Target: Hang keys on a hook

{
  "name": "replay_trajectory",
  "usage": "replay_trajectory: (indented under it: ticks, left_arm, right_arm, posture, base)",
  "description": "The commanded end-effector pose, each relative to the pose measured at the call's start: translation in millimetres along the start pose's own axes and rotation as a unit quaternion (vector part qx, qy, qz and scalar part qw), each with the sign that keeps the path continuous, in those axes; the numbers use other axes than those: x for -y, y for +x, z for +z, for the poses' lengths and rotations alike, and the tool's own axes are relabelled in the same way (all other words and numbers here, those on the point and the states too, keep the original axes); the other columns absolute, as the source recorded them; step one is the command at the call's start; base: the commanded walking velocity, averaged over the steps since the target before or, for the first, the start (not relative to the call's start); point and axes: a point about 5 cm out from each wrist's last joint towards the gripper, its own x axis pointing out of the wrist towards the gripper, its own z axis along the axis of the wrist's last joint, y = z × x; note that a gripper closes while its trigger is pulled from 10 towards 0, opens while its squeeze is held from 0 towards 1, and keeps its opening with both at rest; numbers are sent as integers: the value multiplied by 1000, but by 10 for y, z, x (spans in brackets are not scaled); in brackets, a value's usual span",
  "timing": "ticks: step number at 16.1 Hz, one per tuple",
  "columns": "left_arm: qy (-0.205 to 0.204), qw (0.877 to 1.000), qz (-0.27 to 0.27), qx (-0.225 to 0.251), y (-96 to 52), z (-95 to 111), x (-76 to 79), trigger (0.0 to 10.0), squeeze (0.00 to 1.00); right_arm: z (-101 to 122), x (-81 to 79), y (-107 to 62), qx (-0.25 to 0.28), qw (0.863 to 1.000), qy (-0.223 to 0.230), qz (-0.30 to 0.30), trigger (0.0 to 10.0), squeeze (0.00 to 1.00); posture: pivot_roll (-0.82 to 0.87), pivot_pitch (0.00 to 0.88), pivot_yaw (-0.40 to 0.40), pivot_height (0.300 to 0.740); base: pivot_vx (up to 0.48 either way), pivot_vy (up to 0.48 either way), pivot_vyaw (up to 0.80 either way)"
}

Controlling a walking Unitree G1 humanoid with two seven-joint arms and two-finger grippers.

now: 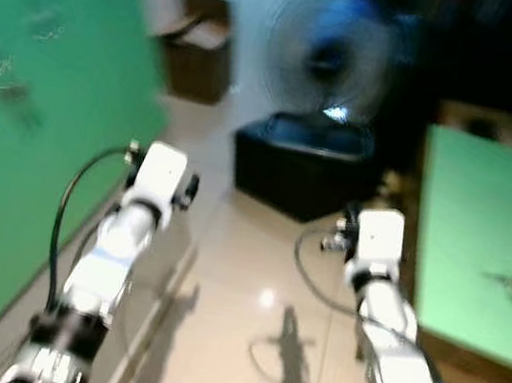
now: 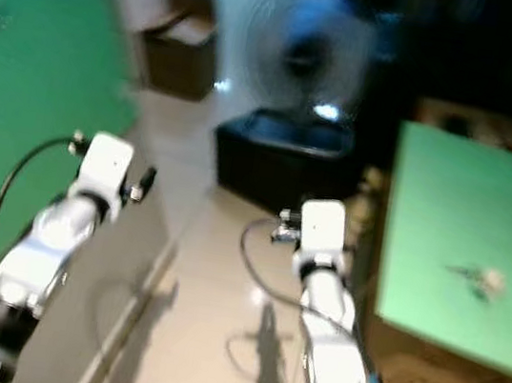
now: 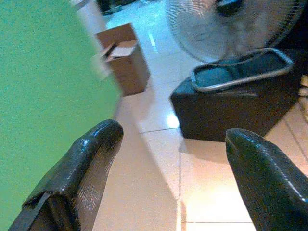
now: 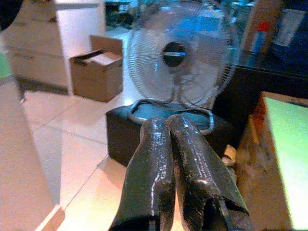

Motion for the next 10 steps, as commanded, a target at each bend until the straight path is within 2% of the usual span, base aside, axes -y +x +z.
replay_trajectory:
  ticks: [1,6,8,9,10]
  left_arm:
    - [8,1000,2,6,-8,19,-20,10000,0]
    - [7,1000,-3,13,-38,16,1,10000,0]
    - [-6,1000,-8,23,-69,31,31,10000,0]
    - [-9,1000,-10,25,-81,32,40,10000,0]
    - [-5,1000,-8,25,-90,29,40,10000,0]
  right_arm:
    - [88,-29,52,16,1000,0,5,0,0]
    - [87,-24,100,17,1000,-3,10,0,0]
    - [91,-26,127,17,1000,-9,14,0,0]
    - [90,-21,135,14,1000,-11,8,3255,0]
    - [66,-9,151,2,1000,-12,-2,10000,0]
  posture:
    - [-43,0,54,740]
    - [-28,0,45,740]
    - [-16,0,37,740]
    - [-16,0,37,740]
    - [-14,0,35,740]
  base:
    - [0,0,769]
    - [0,0,770]
    - [0,-379,769]
    - [0,0,0]
    - [0,0,0]
